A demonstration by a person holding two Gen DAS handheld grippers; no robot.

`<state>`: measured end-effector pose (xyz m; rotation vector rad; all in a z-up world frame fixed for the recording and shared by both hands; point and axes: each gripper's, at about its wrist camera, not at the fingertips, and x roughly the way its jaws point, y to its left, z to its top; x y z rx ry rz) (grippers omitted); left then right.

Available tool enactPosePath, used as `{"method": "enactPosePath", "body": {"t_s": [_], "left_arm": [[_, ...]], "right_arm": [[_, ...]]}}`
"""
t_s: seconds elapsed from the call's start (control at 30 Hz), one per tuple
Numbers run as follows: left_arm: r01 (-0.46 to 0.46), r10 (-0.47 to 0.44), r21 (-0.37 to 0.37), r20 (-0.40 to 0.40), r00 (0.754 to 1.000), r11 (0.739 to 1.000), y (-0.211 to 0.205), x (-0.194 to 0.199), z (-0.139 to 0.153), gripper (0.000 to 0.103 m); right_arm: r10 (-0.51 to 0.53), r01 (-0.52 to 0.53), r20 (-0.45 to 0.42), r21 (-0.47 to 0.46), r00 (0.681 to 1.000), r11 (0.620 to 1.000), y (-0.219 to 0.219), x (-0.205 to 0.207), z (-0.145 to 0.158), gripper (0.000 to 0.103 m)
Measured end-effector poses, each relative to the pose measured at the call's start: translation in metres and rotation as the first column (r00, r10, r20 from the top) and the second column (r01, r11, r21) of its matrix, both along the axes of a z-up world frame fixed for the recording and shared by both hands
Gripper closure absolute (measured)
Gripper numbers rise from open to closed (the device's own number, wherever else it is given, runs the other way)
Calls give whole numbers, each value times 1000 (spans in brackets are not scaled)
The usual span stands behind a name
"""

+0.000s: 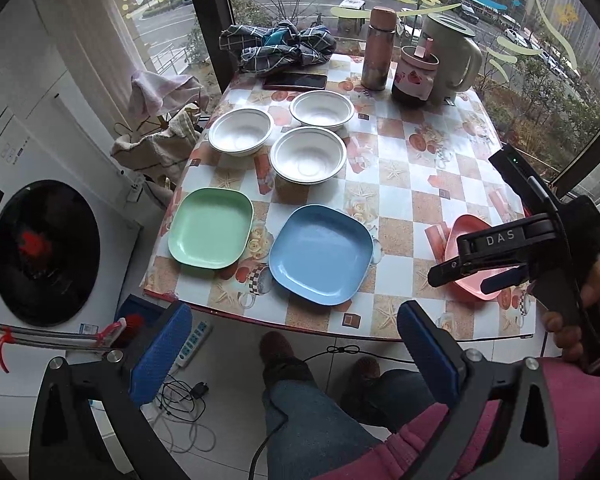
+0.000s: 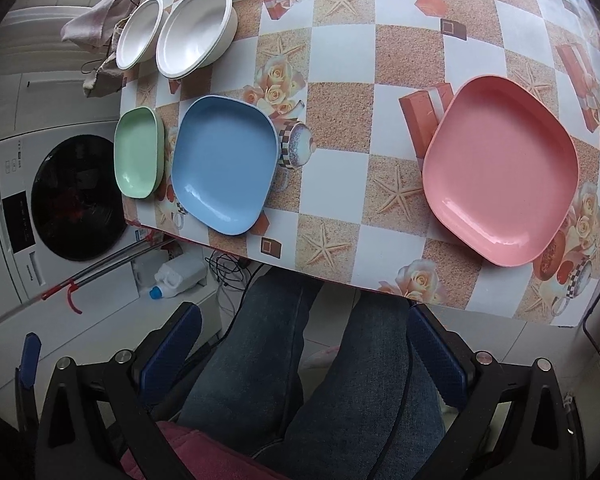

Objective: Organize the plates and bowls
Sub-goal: 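Move both grippers toward the blue plate beside the green plate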

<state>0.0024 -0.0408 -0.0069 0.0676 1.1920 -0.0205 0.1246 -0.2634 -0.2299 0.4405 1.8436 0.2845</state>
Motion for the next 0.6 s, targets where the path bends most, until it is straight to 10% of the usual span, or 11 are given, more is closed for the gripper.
{"method": "enactPosePath", "body": {"t_s": [0.27,0.6], "left_arm": [[-25,13,-94,-132,991,995,47,29,-41,0],[191,-179,35,-228,957,981,58,94,-107,0]], "right_arm": [[-171,172,-9,45,985,984,-9,-10,-25,0],[-258,258,7,-75,966,963,25,-6,-65,0]]}}
